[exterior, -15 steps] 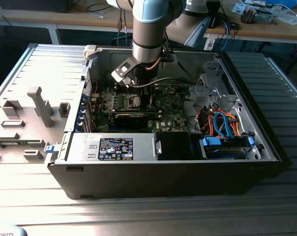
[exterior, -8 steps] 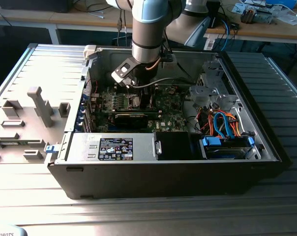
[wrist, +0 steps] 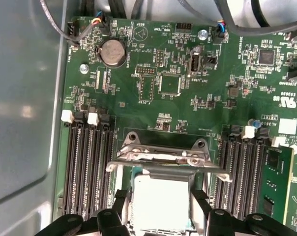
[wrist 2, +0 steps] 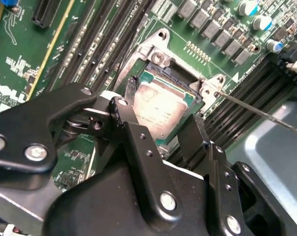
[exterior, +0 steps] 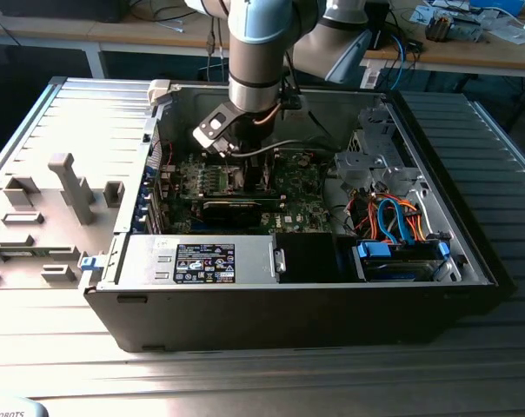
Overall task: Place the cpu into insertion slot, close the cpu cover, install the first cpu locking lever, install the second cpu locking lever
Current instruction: 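Place the cpu into insertion slot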
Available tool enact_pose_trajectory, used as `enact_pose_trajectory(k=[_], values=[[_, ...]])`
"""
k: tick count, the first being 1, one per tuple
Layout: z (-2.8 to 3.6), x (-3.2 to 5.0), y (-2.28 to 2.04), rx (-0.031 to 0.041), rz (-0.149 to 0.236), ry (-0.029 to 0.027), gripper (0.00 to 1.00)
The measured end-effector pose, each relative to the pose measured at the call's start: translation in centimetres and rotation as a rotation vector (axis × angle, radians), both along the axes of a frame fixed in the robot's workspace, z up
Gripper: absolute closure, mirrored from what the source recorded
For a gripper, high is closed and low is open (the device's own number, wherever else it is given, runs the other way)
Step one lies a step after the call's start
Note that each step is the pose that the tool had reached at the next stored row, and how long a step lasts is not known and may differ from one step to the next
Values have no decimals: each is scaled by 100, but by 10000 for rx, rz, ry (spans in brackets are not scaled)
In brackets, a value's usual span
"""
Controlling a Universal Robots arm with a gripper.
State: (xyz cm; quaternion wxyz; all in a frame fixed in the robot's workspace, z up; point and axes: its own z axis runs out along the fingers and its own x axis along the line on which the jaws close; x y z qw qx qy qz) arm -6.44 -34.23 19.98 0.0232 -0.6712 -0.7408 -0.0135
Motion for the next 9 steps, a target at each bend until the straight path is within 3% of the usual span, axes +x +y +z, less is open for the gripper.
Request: enact_pose_trajectory(k=[4, 9], values=[[-4, -50, 0, 10, -10, -1, 38], [-5, -44, 0, 2, -65, 0, 38]])
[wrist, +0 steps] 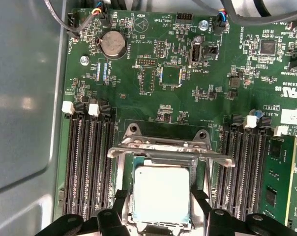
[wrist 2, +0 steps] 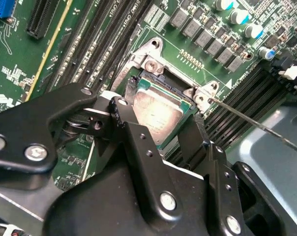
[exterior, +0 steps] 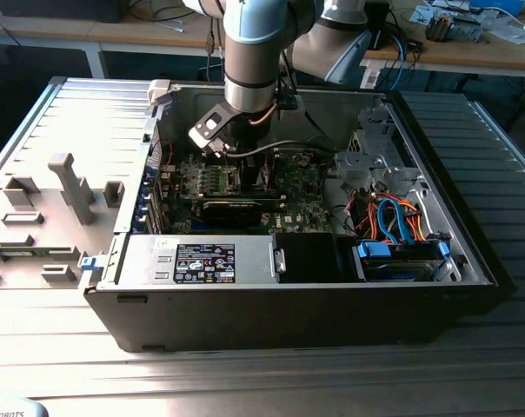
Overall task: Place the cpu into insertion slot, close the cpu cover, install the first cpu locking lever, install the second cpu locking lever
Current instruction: 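Place the cpu into insertion slot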
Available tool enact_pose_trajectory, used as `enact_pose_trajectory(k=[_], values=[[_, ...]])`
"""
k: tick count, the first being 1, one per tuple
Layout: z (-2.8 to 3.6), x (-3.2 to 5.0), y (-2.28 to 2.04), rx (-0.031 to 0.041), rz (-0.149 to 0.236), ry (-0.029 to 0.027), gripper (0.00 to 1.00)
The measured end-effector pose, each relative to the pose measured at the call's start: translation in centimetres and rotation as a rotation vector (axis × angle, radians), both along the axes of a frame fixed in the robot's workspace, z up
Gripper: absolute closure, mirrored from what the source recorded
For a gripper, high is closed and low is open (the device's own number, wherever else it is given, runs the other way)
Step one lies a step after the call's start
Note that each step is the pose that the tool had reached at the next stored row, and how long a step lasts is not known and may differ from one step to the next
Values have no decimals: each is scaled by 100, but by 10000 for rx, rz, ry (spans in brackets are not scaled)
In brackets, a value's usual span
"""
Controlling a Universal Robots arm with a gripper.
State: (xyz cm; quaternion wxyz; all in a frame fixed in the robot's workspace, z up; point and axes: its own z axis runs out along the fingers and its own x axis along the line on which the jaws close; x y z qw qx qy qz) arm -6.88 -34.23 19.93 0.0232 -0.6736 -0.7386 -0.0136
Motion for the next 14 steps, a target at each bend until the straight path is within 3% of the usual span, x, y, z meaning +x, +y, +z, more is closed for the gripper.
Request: enact_pose_trajectory(k=[3, 8, 11, 14], values=[[0, 55, 0, -3, 0, 26, 38], [1, 198, -1, -4, 2, 126, 38], [0, 209, -3, -2, -73, 138, 38], [-1, 210, -31, 0, -423, 137, 38]])
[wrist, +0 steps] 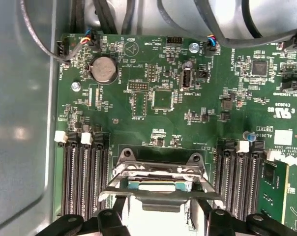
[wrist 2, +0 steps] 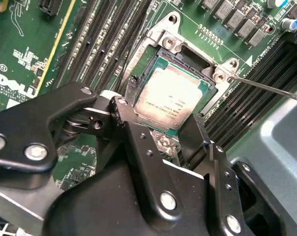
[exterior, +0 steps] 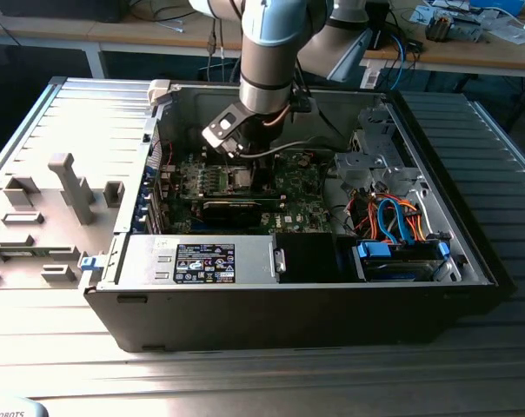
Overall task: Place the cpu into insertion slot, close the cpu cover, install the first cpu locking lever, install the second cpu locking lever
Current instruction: 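Place the cpu into insertion slot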
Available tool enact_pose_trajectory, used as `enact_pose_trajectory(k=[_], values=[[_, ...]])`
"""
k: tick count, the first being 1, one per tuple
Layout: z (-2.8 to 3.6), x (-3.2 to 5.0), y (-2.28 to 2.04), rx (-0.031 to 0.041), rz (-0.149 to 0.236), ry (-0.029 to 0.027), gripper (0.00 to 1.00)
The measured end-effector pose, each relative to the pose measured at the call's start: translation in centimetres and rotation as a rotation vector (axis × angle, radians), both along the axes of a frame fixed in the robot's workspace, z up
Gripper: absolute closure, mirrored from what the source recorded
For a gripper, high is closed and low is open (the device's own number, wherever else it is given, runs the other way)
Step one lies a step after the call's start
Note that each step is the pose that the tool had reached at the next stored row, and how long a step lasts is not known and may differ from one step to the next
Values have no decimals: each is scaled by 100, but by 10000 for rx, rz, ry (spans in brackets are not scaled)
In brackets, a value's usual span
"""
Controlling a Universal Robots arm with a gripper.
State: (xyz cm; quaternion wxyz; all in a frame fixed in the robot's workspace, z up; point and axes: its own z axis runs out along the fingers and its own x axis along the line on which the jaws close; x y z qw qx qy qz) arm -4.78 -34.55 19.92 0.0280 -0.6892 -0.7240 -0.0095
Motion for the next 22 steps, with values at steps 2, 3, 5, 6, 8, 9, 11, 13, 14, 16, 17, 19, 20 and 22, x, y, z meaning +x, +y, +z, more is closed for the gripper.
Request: enact_pose_trajectory(k=[2, 3, 5, 6, 8, 9, 11, 13, 14, 16, 17, 19, 20, 22], values=[[0, 0, -12, 1, -121, 0, 38], [0, -1, -18, 0, -208, 0, 38], [0, -1, -20, -1, -329, 1, 38], [0, -3, -21, 2, -366, 0, 38], [0, -120, -9, 519, -473, -3, 38], [7, -145, -22, 435, -408, -19, 38], [12, -140, -22, 392, -219, -11, 38], [24, -137, -21, 396, -212, -12, 38], [41, -135, -21, 396, -207, -11, 38], [78, -128, -22, 395, -206, -8, 38], [101, -118, -22, 396, -206, 3, 38], [126, -83, -21, 396, -209, 58, 38], [134, -59, -21, 395, -209, 103, 38], [143, -14, -22, 394, -211, 193, 38]])
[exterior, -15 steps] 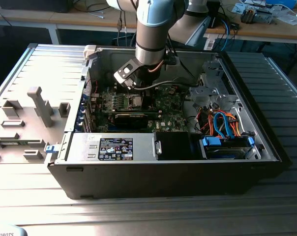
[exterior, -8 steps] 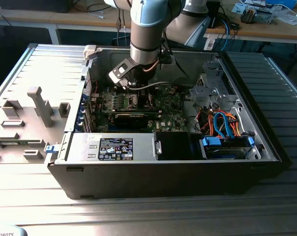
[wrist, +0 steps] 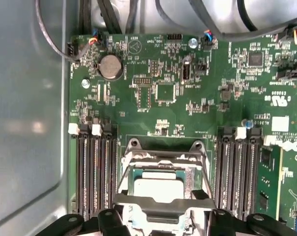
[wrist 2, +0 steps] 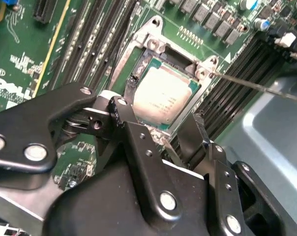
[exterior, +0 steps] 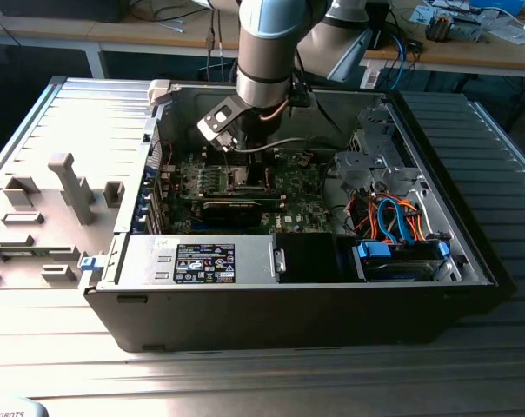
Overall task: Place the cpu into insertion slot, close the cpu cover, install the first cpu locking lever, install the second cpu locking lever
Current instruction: 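Place the cpu into insertion slot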
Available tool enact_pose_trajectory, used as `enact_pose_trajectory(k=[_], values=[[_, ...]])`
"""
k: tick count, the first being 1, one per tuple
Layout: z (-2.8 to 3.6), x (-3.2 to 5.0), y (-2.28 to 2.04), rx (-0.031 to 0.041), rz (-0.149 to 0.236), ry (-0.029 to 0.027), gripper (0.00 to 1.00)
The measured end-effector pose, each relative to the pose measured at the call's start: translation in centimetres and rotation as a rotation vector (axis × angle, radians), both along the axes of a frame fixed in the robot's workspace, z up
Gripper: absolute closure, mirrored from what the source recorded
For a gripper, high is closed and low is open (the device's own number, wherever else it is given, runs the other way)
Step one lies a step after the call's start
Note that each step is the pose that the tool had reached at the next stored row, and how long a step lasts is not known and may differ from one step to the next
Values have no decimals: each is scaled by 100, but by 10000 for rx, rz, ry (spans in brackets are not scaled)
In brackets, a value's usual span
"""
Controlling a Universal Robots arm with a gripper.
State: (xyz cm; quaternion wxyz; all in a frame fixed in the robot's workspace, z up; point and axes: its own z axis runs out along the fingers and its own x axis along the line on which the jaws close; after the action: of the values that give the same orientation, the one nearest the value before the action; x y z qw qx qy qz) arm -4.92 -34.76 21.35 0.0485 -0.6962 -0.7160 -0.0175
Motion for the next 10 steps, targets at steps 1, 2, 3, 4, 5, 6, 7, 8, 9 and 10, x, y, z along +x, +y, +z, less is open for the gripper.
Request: enact_pose_trajectory(k=[1, 2, 3, 4, 5, 6, 7, 8, 9, 10], values=[[3, 27, 0, 0, -1, 52, 38], [7, 91, 0, 0, 1, 187, 38], [8, 168, 0, 1, 2, 365, 38], [8, 233, 0, 1, 0, 525, 38], [9, 271, 0, -1, 1, 617, 38], [10, 320, 0, -1, 0, 736, 38], [10, 372, -1, -2, 0, 868, 38], [10, 405, -1, -2, 0, 959, 38], [10, 411, 0, -1, 2, 997, 38], [10, 411, 0, -2, 1, 997, 38]])
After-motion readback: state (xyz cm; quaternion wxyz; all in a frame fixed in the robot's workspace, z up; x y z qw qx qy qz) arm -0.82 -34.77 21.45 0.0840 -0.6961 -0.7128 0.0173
